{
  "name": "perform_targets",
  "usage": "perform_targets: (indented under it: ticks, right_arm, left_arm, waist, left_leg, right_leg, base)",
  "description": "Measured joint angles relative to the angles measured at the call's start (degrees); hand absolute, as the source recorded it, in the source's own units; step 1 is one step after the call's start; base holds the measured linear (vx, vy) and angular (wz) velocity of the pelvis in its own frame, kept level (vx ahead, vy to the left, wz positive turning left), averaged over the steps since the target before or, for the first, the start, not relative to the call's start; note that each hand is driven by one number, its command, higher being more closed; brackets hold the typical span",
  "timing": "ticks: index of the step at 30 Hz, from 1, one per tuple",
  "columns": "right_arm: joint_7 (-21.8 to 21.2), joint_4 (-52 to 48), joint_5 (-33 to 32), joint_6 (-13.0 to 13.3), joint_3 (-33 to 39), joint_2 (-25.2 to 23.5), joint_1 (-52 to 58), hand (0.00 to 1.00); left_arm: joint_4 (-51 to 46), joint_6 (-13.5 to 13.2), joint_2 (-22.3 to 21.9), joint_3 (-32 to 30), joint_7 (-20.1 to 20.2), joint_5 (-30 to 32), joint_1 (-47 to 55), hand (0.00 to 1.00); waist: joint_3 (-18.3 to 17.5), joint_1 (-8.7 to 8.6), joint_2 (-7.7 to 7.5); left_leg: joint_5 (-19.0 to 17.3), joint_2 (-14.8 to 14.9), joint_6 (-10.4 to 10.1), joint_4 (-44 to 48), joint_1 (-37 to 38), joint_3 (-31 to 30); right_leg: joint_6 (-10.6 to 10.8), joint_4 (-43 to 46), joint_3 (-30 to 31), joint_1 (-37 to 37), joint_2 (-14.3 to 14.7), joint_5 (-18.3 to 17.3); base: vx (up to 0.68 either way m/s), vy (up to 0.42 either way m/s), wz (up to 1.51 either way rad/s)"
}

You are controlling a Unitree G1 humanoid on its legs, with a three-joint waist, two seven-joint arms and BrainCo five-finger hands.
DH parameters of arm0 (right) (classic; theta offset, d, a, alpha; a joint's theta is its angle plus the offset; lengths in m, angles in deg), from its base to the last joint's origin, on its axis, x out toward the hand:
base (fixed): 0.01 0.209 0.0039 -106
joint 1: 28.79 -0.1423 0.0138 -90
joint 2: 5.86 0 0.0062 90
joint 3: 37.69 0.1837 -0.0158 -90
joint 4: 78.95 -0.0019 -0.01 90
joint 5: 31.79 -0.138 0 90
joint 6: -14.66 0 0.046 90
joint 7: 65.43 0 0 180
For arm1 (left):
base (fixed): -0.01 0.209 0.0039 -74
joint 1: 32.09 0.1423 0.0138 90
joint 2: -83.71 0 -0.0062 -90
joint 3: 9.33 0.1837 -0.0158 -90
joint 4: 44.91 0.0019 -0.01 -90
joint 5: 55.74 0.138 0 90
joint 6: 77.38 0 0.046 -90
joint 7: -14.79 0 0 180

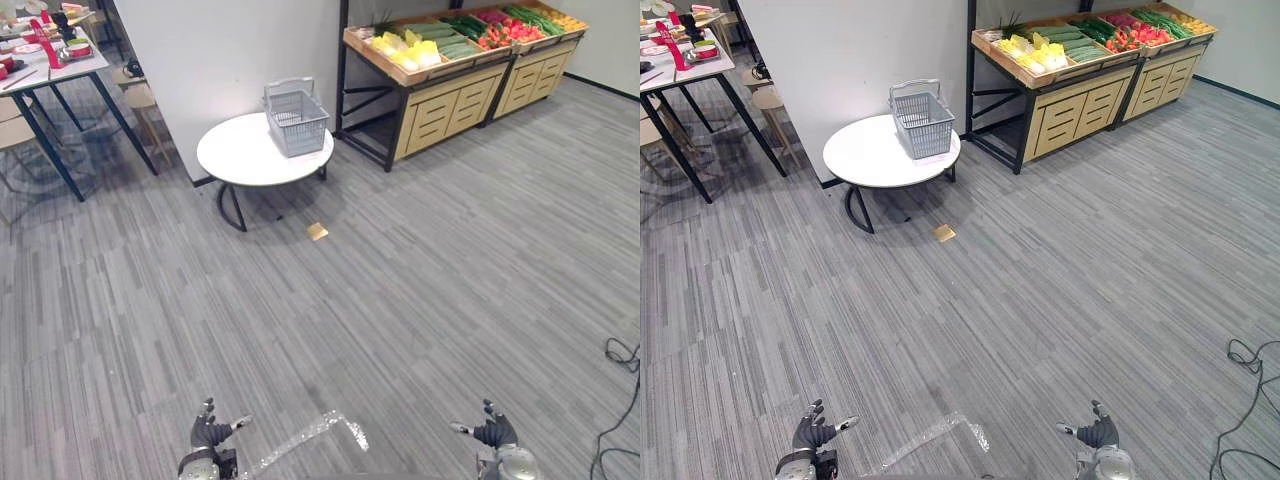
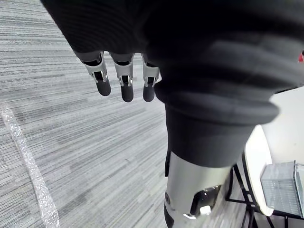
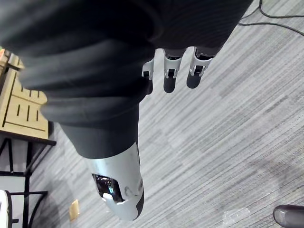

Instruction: Pick vegetable in the basket

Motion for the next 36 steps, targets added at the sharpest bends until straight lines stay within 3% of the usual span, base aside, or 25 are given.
perform_targets:
  ticks: [19,23,27,30,32,34,36]
  right_arm:
    - [0.0,-1.6,-0.2,-0.1,3.1,0.2,0.7,0.0]
    - [0.4,-2.2,-1.4,-0.2,4.3,0.4,-0.9,0.0]
    - [1.4,-2.2,-2.8,-0.2,4.3,0.4,-2.9,0.0]
    - [1.4,-2.5,-2.9,-0.2,3.4,0.5,-3.7,0.0]
    - [1.4,-4.5,-3.2,-0.3,2.3,0.3,-3.6,0.0]
    - [1.3,-5.6,-3.5,-0.5,0.6,0.4,-3.3,0.0]
    - [1.3,-6.0,-3.5,-0.8,0.3,0.6,-3.5,0.0]
  left_arm:
    - [-3.3,0.2,0.0,-2.0,-0.1,-0.1,1.0,0.0]
    - [-5.0,0.2,-0.1,-2.2,-0.2,-0.8,1.0,0.0]
    - [-6.4,0.2,-0.6,-2.2,-0.4,-2.2,0.9,0.0]
    - [-9.7,0.1,-1.8,-2.2,-0.6,-2.9,1.1,0.0]
    - [-10.2,0.1,-2.0,-2.1,-0.8,-3.3,0.9,0.0]
    - [-11.2,0.1,-1.5,-2.0,-1.4,-3.4,1.0,0.0]
    - [-11.1,0.3,-1.1,-2.0,-1.4,-3.4,1.3,0.0]
  waist:
    - [0.0,0.04,0.79]
    - [0.8,0.18,1.0]
    - [1.5,0.34,2.19]
    - [2.5,1.07,2.6]
    - [3.4,1.22,3.09]
    - [4.9,0.11,1.62]
    - [5.4,0.49,1.66]
  left_leg:
    - [-0.1,0.1,0.0,0.0,-2.8,1.1]
    - [-3.8,0.3,0.6,5.9,-6.1,1.7]
    - [-8.5,0.7,1.5,12.6,-9.7,2.9]
    - [-12.7,0.6,2.6,16.8,-10.7,3.4]
    - [-14.0,0.1,3.4,16.8,-9.3,2.5]
    - [-15.3,-1.0,4.2,17.3,-6.5,1.0]
    - [-16.6,-1.0,4.3,17.7,-4.3,0.7]
  right_leg:
    - [-0.2,0.5,0.5,-3.2,0.0,0.2]
    - [0.1,1.1,1.5,-4.2,-0.2,-0.1]
    - [1.2,4.4,2.3,-6.6,-0.4,-2.0]
    - [5.1,16.3,1.6,-11.0,-1.5,-7.4]
    - [5.1,32.1,-0.3,-17.6,-2.7,-7.7]
    - [4.6,43.1,-1.8,-22.1,-4.7,-9.7]
    - [3.7,43.2,-3.0,-24.8,-5.2,-11.9]
  base:
    - [0.0,-0.001,-0.01]
    - [0.03,0.004,-0.11]
    - [0.05,0.042,-0.14]
    - [0.05,0.081,-0.07]
    - [0.09,0.111,0.06]
    - [0.24,0.082,0.35]
    - [0.31,0.061,0.13]
